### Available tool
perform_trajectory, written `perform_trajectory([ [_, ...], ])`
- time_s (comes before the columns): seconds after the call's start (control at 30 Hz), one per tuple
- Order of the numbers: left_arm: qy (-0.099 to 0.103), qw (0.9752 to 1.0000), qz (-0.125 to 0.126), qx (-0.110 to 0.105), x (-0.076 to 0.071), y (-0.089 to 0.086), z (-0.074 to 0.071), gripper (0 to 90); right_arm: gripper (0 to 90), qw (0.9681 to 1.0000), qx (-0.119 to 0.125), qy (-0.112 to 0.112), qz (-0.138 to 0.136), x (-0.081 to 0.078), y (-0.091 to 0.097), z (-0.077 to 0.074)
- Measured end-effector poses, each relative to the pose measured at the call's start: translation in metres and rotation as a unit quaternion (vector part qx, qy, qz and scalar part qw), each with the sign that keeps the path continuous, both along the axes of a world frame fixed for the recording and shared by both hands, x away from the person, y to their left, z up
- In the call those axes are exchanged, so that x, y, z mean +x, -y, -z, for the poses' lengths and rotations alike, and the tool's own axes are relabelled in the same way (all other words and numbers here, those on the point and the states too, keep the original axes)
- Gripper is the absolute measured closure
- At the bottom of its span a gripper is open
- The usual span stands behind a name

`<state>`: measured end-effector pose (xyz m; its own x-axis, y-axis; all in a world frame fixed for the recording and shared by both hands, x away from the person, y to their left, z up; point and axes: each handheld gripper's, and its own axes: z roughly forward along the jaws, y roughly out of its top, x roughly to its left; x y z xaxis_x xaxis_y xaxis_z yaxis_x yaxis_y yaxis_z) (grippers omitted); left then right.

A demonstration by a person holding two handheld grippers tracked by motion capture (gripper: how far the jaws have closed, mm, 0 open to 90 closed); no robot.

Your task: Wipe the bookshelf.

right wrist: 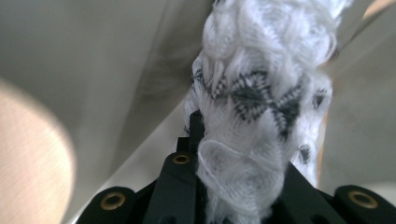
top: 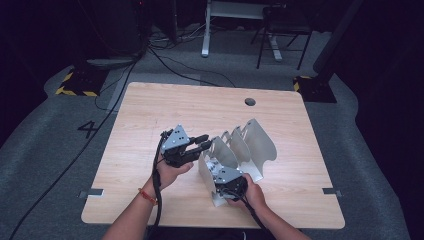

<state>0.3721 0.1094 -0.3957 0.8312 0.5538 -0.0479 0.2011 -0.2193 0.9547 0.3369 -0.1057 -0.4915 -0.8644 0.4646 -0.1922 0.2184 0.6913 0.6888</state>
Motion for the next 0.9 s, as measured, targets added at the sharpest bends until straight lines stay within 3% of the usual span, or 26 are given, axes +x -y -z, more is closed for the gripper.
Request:
perform_trajectory([
  [0.13,0.001,1.0,-0.003,0.003,-0.001,0.0,0.0,72.6,83.4,0.9995,-0.013,-0.021,-0.02,-0.011,0.013,-0.004],
  [0.2,0.002,1.0,-0.006,0.004,-0.001,0.0,0.0,72.6,83.5,0.9993,-0.024,-0.021,-0.022,-0.015,0.019,-0.005],
  [0.37,0.002,1.0,-0.007,0.004,-0.001,0.001,0.0,72.7,83.3,0.9991,-0.037,0.007,0.018,-0.012,0.03,-0.004],
  [0.47,0.002,1.0,-0.008,0.003,-0.001,0.001,0.0,72.7,83.3,0.9984,-0.022,0.016,0.049,-0.001,0.027,-0.001],
  [0.57,0.002,1.0,-0.008,0.003,-0.001,0.001,0.0,72.7,83.3,0.9982,-0.008,0.024,0.055,0.003,0.018,0.002],
  [0.67,0.001,1.0,-0.008,0.002,-0.001,0.001,0.0,72.7,83.3,0.9996,-0.003,0.019,0.021,-0.003,0.011,0.002],
  [0.83,0.002,1.0,-0.008,0.004,-0.002,0.001,-0.001,72.7,83.3,0.9991,-0.025,0.002,-0.035,-0.018,0.012,-0.002],
  [0.9,0.002,0.9999,-0.009,0.005,-0.002,0.001,-0.001,72.7,83.3,0.9991,-0.034,0.007,-0.023,-0.02,0.017,-0.003],
])
